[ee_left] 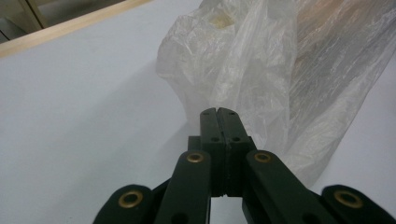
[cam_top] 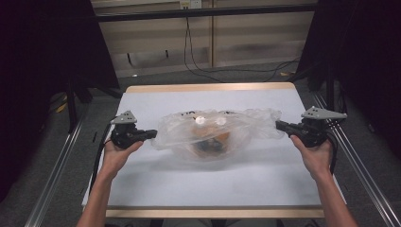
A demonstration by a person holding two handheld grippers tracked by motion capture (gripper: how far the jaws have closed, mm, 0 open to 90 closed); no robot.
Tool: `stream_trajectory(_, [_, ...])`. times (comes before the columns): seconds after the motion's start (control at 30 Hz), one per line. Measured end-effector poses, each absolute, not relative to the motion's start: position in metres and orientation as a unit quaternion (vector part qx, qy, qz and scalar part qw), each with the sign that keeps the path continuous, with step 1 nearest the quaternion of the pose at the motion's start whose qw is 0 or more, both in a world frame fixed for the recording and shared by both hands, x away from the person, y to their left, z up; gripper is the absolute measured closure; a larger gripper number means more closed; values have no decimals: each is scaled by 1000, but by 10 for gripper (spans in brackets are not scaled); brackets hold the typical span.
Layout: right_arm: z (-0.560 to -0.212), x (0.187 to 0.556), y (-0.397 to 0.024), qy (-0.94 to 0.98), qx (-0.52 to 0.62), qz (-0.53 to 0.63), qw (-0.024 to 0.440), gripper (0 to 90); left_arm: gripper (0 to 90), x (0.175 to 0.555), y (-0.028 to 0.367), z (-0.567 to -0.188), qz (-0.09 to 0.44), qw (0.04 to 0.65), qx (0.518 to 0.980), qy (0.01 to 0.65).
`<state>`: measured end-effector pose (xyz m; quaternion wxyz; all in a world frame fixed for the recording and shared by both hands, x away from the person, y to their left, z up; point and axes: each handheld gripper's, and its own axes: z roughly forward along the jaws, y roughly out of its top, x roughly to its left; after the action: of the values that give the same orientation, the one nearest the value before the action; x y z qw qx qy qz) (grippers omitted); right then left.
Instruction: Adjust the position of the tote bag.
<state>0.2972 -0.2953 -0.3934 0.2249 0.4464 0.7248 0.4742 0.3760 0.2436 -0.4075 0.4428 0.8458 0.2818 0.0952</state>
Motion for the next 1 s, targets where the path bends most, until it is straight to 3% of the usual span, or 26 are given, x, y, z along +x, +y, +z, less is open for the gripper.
stream_trajectory(1.0, [-444, 315, -291, 777, 457, 387, 194, 900, 900, 387, 230, -449, 85, 340, 891, 288])
